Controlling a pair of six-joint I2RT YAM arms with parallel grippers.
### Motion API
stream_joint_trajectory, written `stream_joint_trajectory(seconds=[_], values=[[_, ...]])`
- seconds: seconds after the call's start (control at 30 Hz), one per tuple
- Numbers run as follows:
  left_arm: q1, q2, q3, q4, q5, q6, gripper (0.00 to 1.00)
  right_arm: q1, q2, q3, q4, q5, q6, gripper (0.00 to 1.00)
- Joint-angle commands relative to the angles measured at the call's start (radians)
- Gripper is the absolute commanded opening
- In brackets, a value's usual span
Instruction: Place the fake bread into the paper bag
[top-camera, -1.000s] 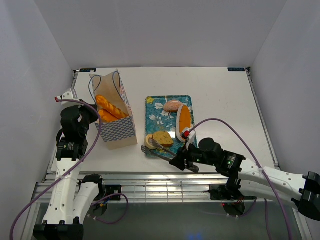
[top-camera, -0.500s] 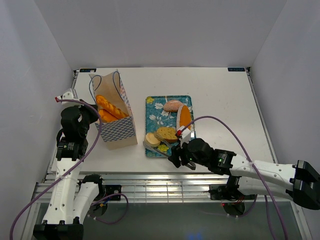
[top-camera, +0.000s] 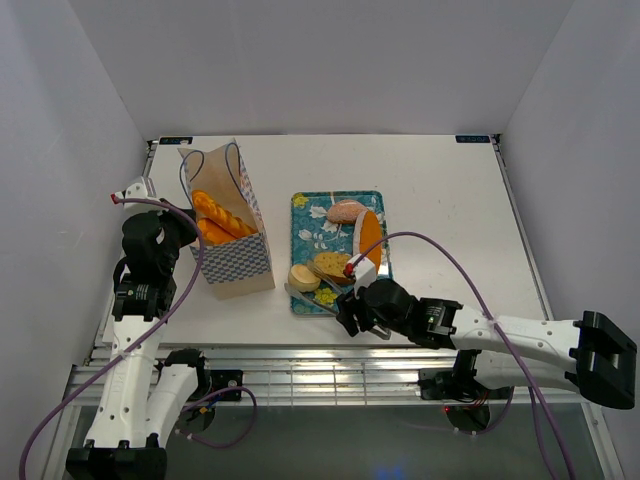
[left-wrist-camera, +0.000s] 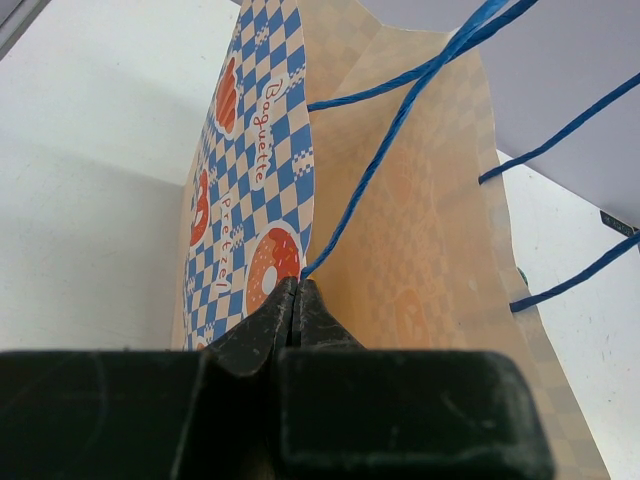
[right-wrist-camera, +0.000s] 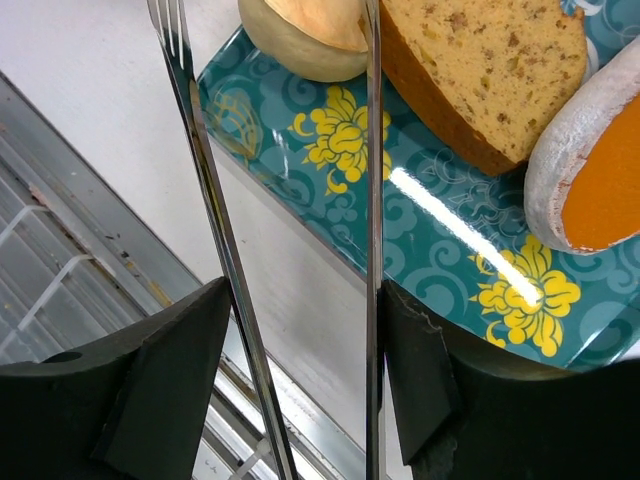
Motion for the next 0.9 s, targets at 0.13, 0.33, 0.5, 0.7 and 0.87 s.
stream_joint_trajectory(seconds=[0.13,0.33,0.5,0.7,0.87], values=[[-0.003,0.001,0.0,-0.01,0.003,0.008,0.09,0.013,0.005,0.058,-0.019,0.144,0.013,0.63],[-0.003,0.001,-0.002,-0.01,0.005,0.008,0.09,0.011,0.011,0.062,-0.034,0.187,0.018,0.61],[-0.003,0.004,-0.002,-0.01,0.006,0.008,0.09,0.011,0.045,0.085,-0.053,0.209,0.02,0.61],[-0.003,0.007,-0.002,-0.01,0.008,0.008,0.09,0.011,0.083,0.11,-0.043,0.171,0.003,0.51],[-0.003,0.006,-0.002,-0.01,0.009,0.008,0.09,0.011,0.079,0.13,-0.042,0.141,0.004,0.39]])
